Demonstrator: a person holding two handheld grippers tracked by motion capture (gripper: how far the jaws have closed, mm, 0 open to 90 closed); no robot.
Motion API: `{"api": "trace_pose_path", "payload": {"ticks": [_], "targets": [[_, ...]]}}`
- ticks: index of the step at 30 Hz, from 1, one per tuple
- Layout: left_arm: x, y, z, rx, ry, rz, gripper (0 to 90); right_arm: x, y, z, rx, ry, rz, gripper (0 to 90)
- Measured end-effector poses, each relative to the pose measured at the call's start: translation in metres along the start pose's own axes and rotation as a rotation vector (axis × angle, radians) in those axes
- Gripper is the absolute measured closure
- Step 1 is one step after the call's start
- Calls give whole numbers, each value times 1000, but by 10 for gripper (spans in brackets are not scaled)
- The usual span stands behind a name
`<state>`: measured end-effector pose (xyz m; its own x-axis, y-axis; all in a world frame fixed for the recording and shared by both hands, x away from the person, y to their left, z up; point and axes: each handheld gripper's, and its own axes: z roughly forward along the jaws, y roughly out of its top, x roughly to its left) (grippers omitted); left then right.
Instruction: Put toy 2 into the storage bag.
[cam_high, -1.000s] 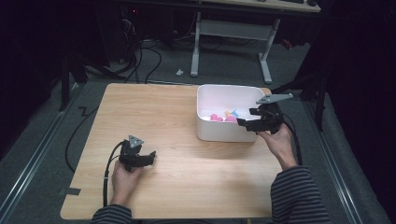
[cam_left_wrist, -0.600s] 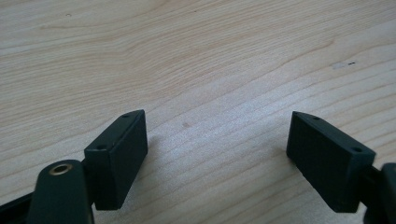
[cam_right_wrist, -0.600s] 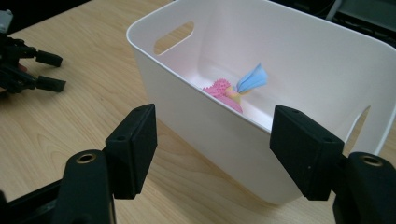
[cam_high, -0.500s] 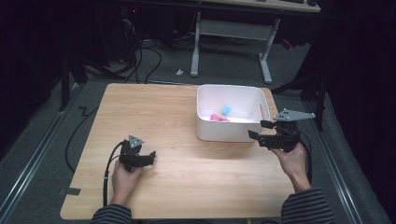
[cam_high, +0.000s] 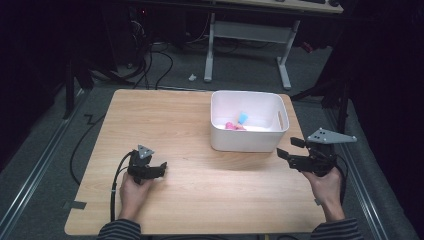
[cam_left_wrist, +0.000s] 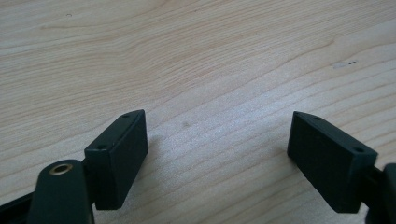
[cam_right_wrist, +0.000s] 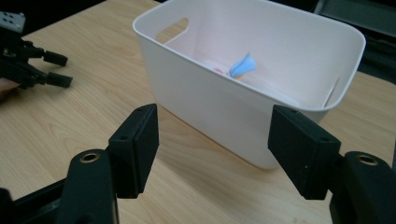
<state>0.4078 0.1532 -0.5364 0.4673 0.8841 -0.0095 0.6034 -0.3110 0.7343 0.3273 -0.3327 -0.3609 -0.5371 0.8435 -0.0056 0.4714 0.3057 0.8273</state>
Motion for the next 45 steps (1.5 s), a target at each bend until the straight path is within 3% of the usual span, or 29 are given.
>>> {"api": "trace_pose_path", "payload": {"ticks": [6, 19, 28, 41, 45], "targets": [[0, 0, 0, 0, 0, 0, 203, 2, -17, -1, 1, -23, 10, 348], [0, 0, 0, 0, 0, 0, 203, 5, -39, 9, -5, -8, 48, 349], [0, 0, 0, 0, 0, 0, 202, 10, -50, 30, 16, 21, 69, 350], [0, 0, 0, 0, 0, 0, 202, 20, -57, 59, 51, 45, 61, 351], [0, 0, 0, 1, 0, 2, 201, 18, -61, 66, 63, 55, 81, 351]]}}
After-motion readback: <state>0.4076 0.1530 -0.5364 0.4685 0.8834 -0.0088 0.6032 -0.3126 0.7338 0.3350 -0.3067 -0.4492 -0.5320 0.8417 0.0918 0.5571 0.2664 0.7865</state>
